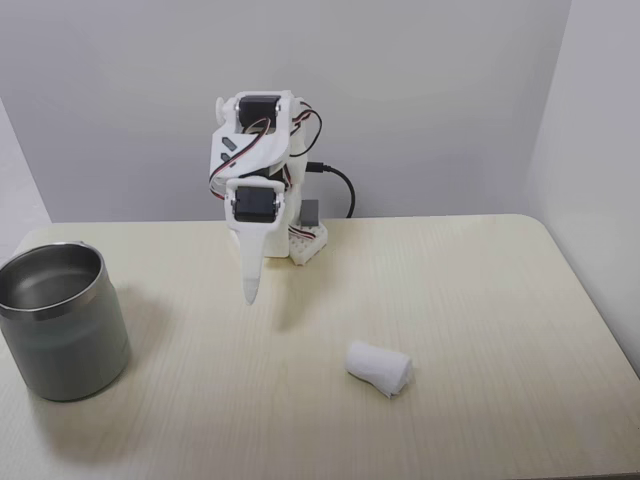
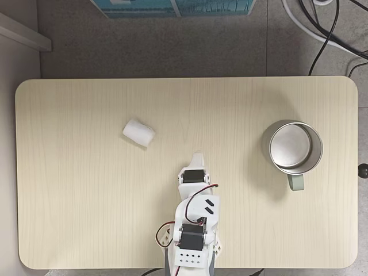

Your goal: Grasp a dressing and put it in the cup.

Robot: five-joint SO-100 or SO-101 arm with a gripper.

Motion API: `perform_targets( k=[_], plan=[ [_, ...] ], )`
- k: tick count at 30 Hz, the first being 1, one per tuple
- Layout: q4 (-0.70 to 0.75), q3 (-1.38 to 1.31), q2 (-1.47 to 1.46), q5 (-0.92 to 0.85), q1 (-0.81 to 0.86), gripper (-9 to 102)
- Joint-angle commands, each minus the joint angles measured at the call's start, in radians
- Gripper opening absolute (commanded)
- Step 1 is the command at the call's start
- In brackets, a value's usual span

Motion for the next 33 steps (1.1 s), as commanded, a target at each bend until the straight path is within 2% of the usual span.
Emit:
perform_targets(
  k=[1, 25, 33],
  plan=[
    [-0.077, -0.011, 0.000, 0.101, 0.002, 0],
    [-0.089, -0.006, -0.002, 0.095, -0.002, 0],
    [-0.040, 0.192, -0.002, 0.000, -0.043, 0]
  ],
)
